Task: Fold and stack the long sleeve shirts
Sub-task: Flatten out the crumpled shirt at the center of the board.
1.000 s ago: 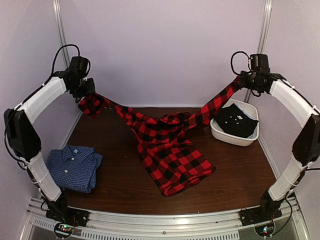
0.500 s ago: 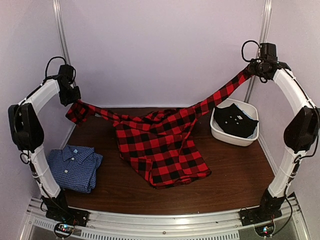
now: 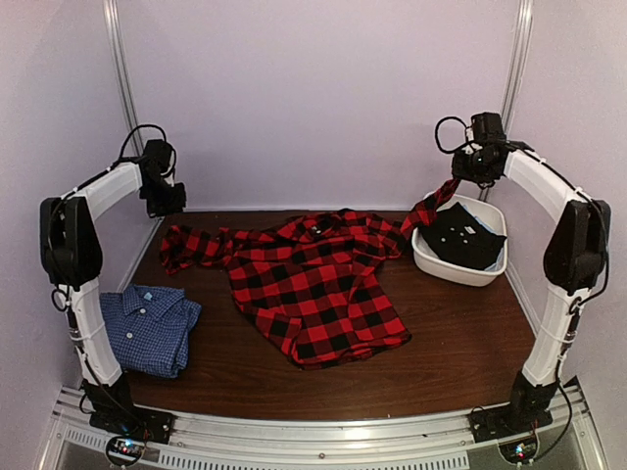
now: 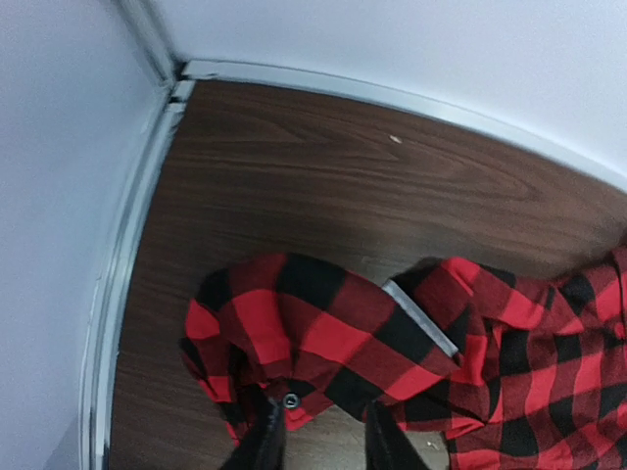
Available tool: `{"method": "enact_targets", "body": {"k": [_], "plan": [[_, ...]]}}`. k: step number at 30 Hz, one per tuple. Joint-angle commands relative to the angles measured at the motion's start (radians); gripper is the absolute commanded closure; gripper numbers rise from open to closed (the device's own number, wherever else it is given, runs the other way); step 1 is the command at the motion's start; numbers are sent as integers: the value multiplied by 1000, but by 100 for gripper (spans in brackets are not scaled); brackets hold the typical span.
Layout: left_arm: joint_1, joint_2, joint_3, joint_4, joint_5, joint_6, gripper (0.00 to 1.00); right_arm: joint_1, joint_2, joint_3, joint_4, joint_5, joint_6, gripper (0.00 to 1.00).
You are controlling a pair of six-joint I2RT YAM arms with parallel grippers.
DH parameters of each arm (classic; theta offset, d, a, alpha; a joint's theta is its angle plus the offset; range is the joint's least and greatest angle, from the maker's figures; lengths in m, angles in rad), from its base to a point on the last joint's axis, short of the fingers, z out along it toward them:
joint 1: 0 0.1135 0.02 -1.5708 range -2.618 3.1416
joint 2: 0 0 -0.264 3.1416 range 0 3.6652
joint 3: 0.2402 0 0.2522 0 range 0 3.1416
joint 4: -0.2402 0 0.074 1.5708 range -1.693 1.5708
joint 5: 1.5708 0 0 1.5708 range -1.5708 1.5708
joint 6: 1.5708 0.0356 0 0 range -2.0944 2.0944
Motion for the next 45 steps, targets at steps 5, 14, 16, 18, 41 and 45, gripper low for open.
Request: {"method": "enact_targets", "body": {"k": [5,14,16,18,41,45], "plan": [[-133,8,-16,52,33,13,50,99,-117,-219,60,-13,-4,43],[-394,-86,-212,123,66,-69,47,283,-321,-602,176,-59,44,37],[-466,-102,-267,144,64,-101,47,334,-361,-680,198,-64,68,37],[-544,-114,-315,166,61,-134,47,385,-399,-747,224,-62,92,37],[-840,81,-315,155,56,-213,44,629,-410,-966,319,-29,181,35],[-851,38,-391,147,94,-218,54,637,-398,-967,327,-28,181,35]]}}
